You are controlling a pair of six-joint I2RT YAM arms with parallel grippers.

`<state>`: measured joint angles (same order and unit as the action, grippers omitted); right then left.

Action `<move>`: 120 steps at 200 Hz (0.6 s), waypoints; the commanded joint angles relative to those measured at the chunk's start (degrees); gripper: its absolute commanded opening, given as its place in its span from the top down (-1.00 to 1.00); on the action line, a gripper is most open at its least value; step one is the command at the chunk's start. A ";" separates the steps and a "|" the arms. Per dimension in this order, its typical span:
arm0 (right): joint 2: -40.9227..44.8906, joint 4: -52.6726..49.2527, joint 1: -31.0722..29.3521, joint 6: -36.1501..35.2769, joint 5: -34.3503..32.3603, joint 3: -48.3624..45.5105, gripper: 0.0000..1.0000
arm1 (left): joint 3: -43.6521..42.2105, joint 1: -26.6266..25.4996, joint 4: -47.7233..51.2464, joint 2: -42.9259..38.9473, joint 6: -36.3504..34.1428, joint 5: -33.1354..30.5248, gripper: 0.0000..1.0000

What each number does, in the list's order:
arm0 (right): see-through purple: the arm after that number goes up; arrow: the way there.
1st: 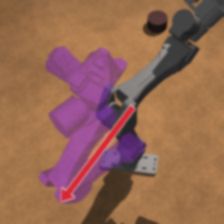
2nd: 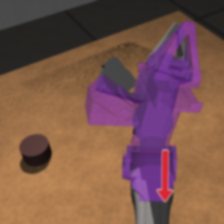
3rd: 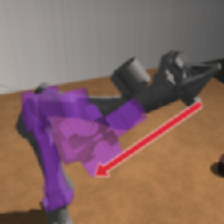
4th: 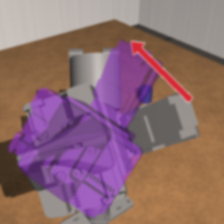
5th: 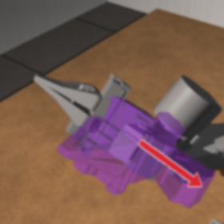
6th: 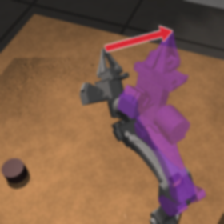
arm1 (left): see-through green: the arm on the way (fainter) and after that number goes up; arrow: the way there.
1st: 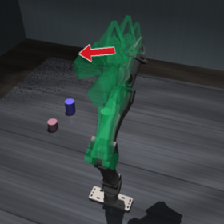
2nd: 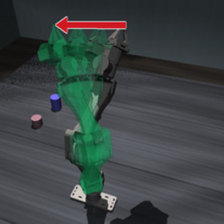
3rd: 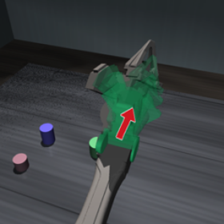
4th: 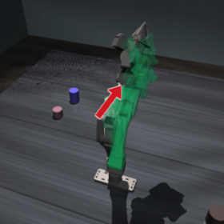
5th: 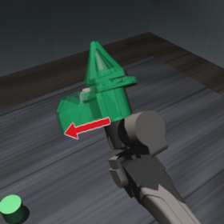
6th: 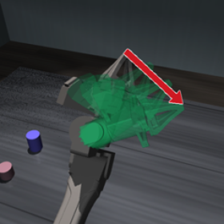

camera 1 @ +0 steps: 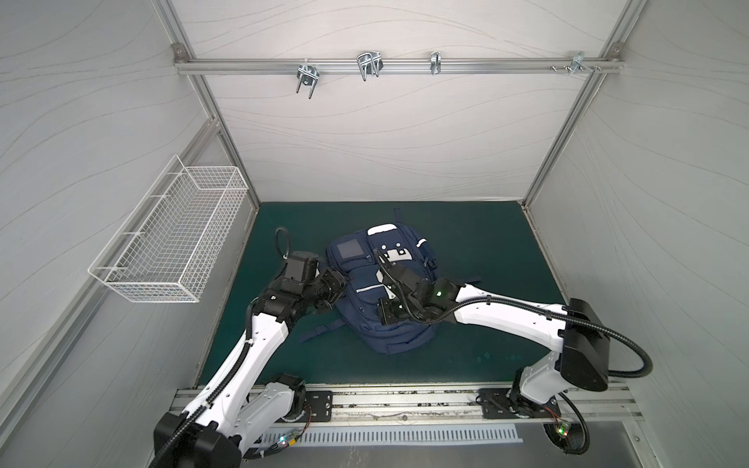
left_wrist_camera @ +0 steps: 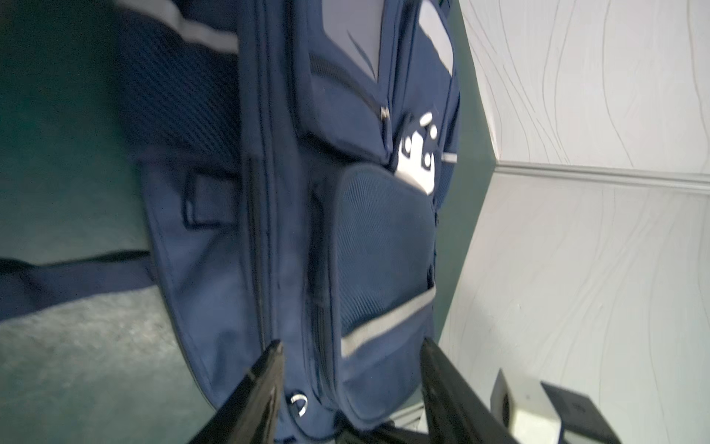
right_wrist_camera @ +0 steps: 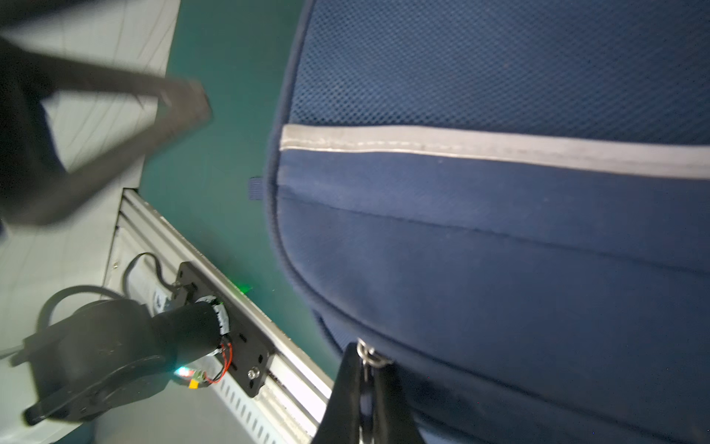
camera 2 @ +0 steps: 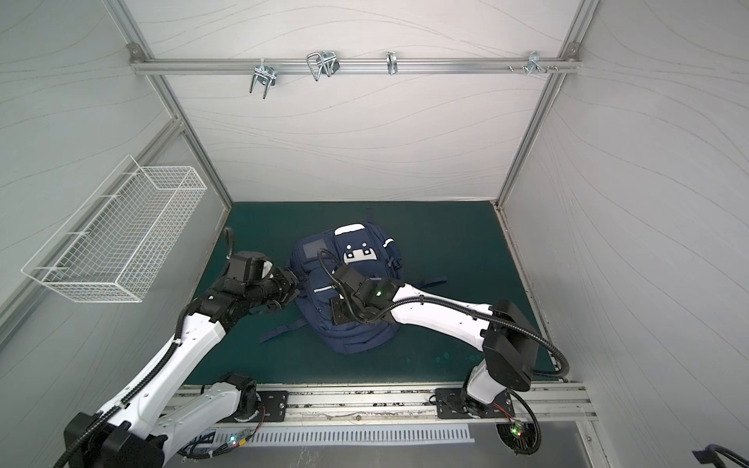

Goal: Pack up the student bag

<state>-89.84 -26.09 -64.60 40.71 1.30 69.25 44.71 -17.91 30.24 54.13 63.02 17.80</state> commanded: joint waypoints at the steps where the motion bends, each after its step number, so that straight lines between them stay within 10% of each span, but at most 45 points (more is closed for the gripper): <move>1: 1.49 2.11 -0.88 0.81 4.03 0.44 1.00 | -1.40 -5.22 -4.11 -0.17 7.31 -3.33 -0.13; 120: 9.80 -5.45 1.85 -0.31 -4.15 -5.81 1.00 | 2.05 -7.50 -6.37 9.38 5.67 -5.71 1.00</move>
<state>-84.84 -26.44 -64.36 42.00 -0.80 65.14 43.57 -27.79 24.53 63.57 70.81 15.59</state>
